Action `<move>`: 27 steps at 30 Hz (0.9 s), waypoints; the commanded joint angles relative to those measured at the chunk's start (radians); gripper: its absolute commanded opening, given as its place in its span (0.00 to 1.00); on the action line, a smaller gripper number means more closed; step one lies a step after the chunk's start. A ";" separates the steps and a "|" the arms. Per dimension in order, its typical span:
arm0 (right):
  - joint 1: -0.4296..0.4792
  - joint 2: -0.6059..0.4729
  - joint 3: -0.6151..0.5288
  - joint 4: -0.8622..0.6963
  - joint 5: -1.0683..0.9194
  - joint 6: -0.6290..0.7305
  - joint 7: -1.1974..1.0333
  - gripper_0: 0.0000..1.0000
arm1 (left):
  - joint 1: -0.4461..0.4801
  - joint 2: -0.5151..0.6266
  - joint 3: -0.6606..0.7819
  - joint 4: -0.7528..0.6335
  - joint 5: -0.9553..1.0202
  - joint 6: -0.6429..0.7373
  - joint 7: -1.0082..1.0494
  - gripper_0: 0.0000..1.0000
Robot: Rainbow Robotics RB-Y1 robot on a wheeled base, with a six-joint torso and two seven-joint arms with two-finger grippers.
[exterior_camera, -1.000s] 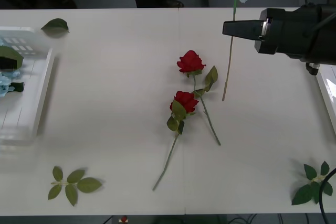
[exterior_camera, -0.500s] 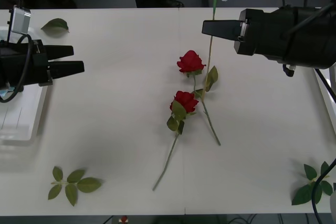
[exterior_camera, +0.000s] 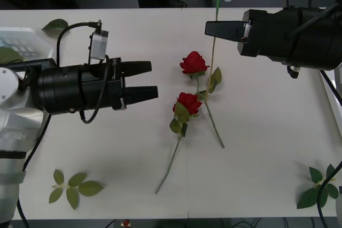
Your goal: Place the red flowers into the right box and the blue flowers into the left box. If a person shows an open palm, hand one flower to the person first, then continue sorting.
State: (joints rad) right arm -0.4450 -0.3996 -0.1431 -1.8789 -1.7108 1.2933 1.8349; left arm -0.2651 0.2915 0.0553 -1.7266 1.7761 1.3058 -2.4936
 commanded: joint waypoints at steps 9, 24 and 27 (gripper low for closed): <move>0.000 0.004 -0.016 -0.035 -0.012 -0.005 0.030 0.00 | 0.007 -0.083 -0.236 -0.041 0.013 -0.249 -0.125 1.00; 0.000 0.004 -0.016 -0.035 -0.027 -0.003 0.037 0.00 | -0.008 -0.143 -0.348 -0.048 -0.010 -0.404 -0.129 0.86; 0.000 0.002 -0.016 -0.035 -0.030 -0.005 0.038 0.00 | -0.008 -0.149 -0.351 -0.050 -0.030 -0.415 -0.125 0.22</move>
State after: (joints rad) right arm -0.4450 -0.3996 -0.1435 -1.8789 -1.7317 1.2933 1.8349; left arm -0.2494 0.1734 -0.2982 -1.7286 1.7555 0.9010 -2.6082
